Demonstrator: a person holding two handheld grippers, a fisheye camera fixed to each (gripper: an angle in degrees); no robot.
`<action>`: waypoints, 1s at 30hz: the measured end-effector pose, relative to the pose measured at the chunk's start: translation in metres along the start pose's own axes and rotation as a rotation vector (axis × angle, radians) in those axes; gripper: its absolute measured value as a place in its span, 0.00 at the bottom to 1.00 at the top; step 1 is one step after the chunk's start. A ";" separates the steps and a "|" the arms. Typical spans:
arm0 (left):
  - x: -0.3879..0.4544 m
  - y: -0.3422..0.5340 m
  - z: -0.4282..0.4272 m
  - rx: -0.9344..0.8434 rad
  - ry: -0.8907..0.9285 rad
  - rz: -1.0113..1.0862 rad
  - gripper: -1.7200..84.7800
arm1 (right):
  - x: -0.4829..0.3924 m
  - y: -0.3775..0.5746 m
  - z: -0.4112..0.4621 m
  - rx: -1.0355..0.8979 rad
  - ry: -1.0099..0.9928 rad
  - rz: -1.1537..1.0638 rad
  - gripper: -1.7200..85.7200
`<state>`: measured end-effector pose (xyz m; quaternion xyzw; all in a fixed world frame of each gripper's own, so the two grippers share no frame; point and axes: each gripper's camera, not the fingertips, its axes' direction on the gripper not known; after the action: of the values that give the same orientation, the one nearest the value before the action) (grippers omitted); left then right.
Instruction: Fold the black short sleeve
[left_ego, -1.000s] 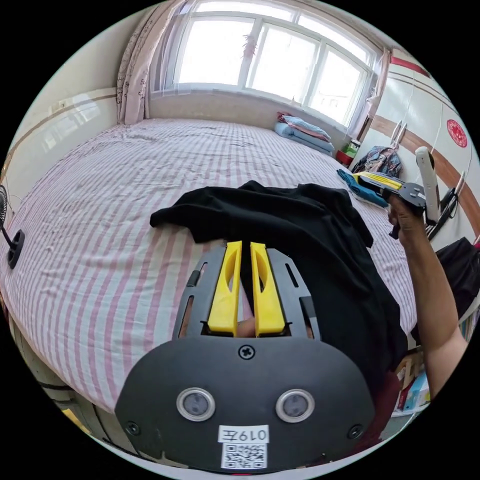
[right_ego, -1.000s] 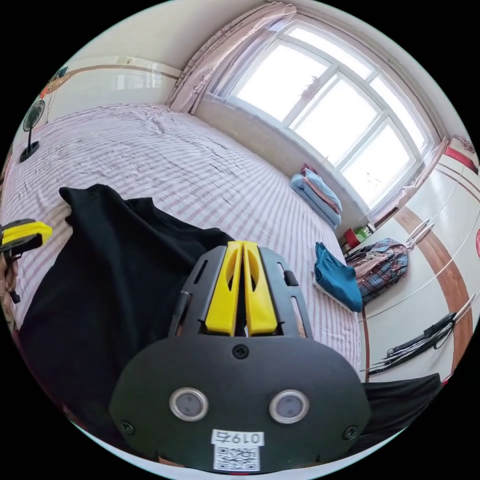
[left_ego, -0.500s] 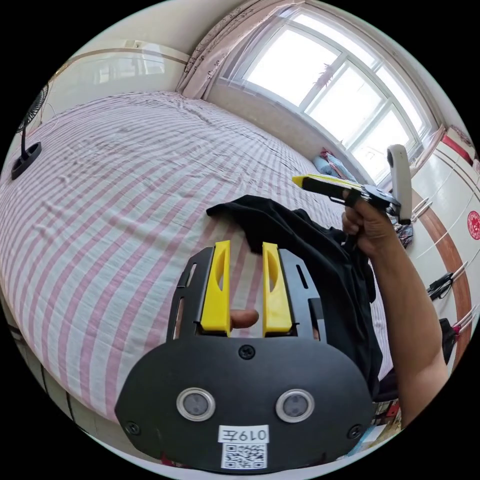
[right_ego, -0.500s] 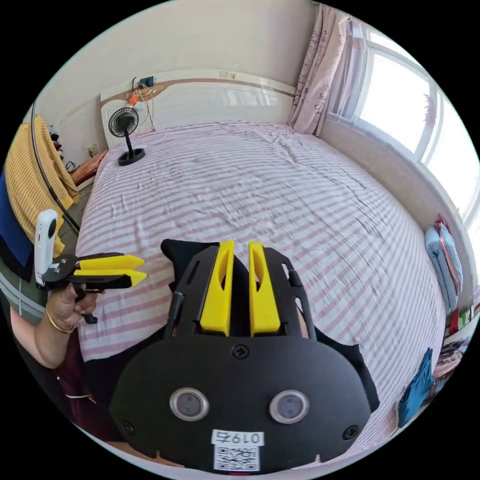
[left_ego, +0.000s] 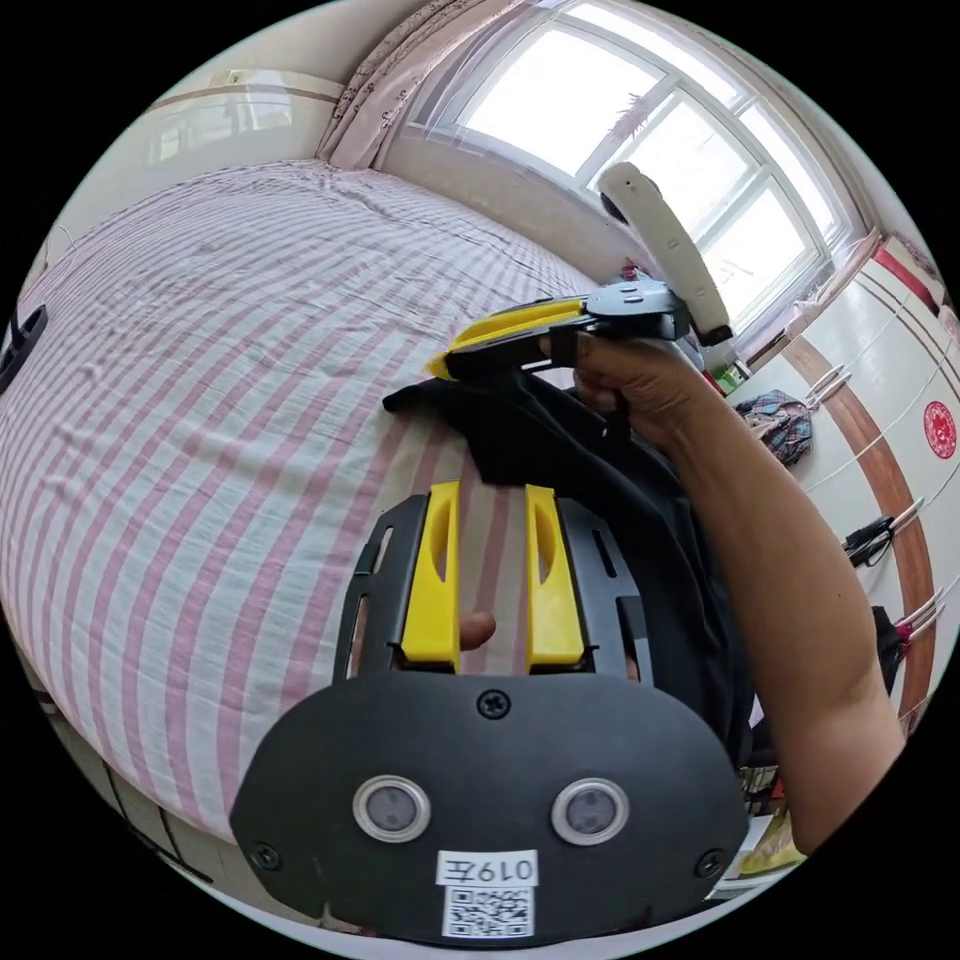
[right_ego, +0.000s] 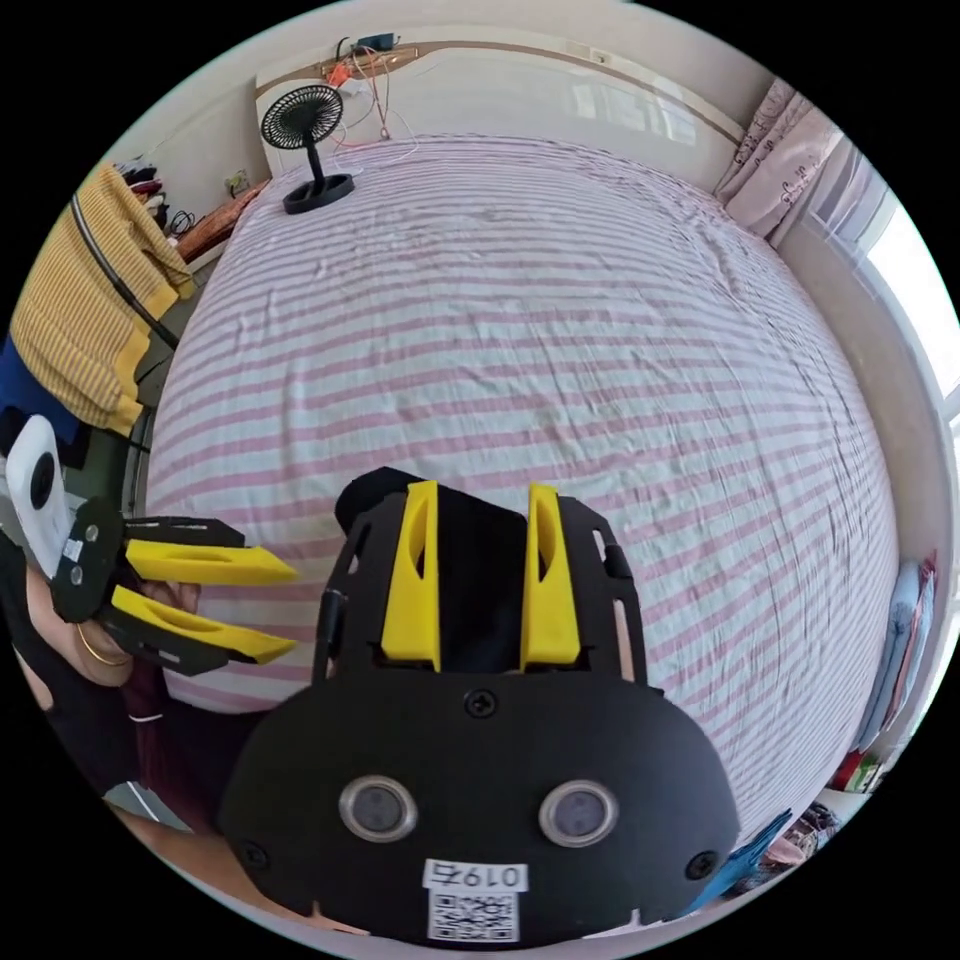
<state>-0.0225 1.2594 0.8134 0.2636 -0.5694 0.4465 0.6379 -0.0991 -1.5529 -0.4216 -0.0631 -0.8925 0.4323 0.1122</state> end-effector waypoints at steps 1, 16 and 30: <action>-0.001 -0.001 0.001 -0.013 -0.006 0.001 0.11 | -0.006 -0.001 -0.009 0.034 -0.014 -0.009 0.16; -0.006 0.002 -0.042 0.047 -0.205 -0.032 0.04 | -0.163 0.117 -0.003 0.042 0.444 -0.330 0.11; 0.008 0.012 -0.074 0.171 -0.195 -0.088 0.03 | -0.144 0.181 -0.012 0.200 0.306 -0.093 0.02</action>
<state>0.0027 1.3298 0.8027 0.3838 -0.5763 0.4371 0.5740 0.0456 -1.4622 -0.5777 -0.0756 -0.8196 0.4985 0.2720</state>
